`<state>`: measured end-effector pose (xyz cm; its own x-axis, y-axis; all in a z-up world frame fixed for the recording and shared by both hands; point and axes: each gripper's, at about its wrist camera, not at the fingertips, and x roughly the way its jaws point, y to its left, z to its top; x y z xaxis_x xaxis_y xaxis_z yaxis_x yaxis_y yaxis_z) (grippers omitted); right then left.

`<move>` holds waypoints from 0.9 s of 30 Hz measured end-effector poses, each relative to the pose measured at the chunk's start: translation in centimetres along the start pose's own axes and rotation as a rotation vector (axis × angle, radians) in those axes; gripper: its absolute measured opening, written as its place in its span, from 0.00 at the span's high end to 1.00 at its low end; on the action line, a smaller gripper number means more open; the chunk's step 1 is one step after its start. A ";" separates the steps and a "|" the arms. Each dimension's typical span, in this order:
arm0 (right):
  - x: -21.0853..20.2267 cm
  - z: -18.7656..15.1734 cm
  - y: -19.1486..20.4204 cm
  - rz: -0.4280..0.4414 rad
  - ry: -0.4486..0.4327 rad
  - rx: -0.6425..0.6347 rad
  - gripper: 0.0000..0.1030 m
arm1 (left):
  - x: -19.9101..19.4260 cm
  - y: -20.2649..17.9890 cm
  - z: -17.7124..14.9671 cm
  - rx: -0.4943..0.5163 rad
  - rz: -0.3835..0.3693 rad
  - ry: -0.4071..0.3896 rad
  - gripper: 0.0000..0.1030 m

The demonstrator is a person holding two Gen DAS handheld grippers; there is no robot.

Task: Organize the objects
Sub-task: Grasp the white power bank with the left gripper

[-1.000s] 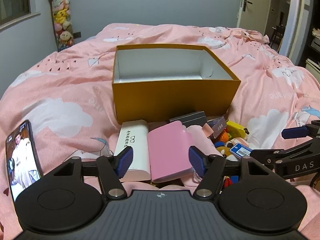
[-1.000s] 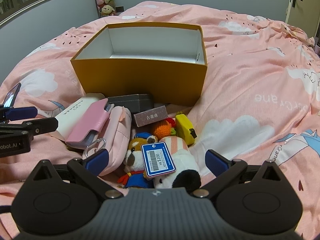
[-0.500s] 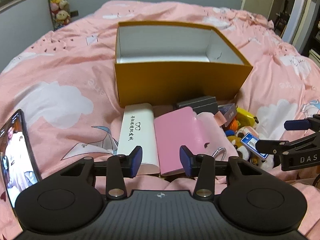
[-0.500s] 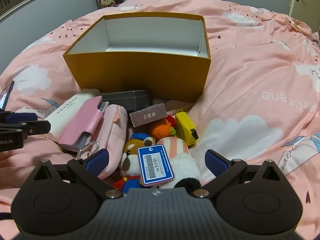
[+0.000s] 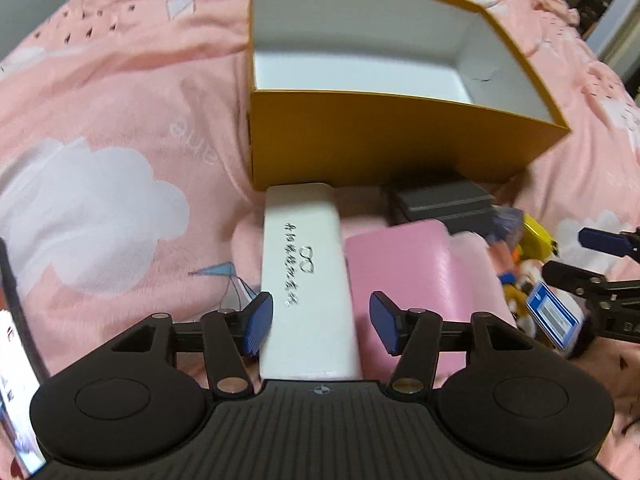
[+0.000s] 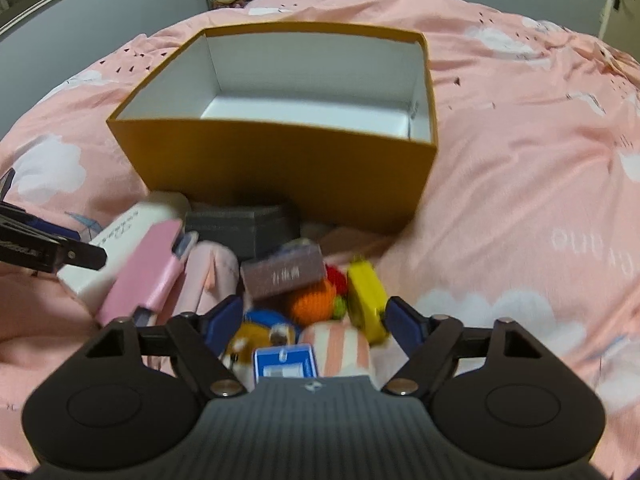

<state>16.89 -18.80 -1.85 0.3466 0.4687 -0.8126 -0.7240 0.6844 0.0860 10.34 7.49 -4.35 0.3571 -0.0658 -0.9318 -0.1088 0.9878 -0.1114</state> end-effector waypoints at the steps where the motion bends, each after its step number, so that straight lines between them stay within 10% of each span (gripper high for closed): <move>1: 0.2 0.5 0.0 0.003 -0.006 -0.007 0.23 | 0.5 0.1 0.3 -0.005 0.007 0.016 0.35; 15: 3.0 2.1 -1.2 0.035 0.010 0.011 0.23 | 5.6 0.8 3.3 -0.018 0.024 0.198 0.29; 27: 2.1 0.7 -3.4 0.060 0.071 0.076 0.28 | 0.7 1.1 1.8 -0.045 0.029 0.075 0.33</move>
<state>20.50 -19.78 -3.42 0.2586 0.4711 -0.8433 -0.6943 0.6977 0.1768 12.11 8.80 -4.53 0.2829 -0.0493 -0.9579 -0.1599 0.9823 -0.0978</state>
